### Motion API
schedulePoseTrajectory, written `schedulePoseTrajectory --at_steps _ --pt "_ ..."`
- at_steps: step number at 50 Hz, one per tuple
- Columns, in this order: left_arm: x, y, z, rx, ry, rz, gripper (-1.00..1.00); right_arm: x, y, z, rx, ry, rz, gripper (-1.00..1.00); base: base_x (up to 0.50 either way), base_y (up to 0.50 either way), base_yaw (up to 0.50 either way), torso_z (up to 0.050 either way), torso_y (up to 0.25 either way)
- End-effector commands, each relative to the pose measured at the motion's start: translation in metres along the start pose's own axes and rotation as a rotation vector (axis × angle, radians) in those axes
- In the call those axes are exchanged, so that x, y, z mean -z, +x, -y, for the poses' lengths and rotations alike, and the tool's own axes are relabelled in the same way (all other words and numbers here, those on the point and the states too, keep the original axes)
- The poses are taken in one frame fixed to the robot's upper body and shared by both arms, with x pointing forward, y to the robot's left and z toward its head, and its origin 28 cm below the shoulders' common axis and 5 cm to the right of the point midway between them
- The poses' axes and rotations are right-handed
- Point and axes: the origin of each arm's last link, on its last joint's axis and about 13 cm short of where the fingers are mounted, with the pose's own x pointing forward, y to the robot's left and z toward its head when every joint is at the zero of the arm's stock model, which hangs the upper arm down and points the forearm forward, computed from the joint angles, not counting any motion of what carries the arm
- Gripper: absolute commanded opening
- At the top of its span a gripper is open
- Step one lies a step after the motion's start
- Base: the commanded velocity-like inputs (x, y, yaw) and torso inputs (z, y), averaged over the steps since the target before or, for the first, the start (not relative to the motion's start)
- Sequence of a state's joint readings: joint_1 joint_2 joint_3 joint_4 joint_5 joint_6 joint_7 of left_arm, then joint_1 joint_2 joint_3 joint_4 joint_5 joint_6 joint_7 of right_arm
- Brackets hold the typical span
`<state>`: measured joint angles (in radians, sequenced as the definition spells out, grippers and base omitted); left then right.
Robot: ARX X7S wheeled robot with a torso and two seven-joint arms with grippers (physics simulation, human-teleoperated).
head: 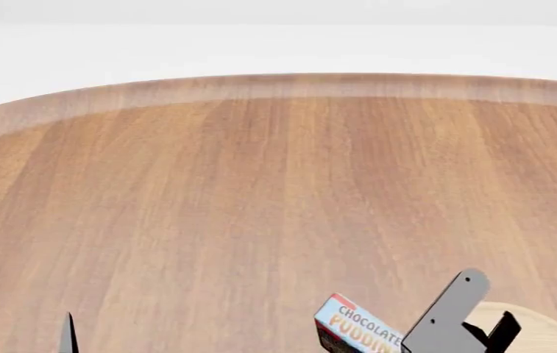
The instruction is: Put the chocolate pudding to the left of the plate.
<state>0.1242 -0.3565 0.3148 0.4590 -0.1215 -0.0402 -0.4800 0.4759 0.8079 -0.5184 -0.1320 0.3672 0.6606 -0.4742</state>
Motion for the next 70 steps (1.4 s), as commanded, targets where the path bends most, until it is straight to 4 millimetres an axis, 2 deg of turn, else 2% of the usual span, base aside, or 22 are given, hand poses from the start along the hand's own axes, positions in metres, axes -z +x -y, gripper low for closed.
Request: schedulePoseTrajectory --at_steps 1,32,47,70 --pt "0.002 0.001 0.0 -0.001 0.002 0.0 1.0 0.002 0.01 0.002 -0.005 -0.007 -0.004 -1.0 0.0 0.0 0.0 0.0 0.0" --pt "0.001 0.001 0.0 -0.005 0.002 0.0 1.0 0.036 0.043 0.007 0.008 0.076 -0.053 -1.0 0.0 0.0 0.0 0.0 0.0" --pt "0.002 0.001 0.0 -0.002 0.002 -0.002 1.0 0.054 0.065 -0.009 -0.038 0.129 -0.034 -1.0 0.0 0.0 0.0 0.0 0.0" --pt "0.001 0.001 -0.001 -0.003 0.0 -0.002 1.0 0.07 0.073 -0.007 -0.026 0.188 -0.054 -1.0 0.0 0.0 0.0 0.0 0.0"
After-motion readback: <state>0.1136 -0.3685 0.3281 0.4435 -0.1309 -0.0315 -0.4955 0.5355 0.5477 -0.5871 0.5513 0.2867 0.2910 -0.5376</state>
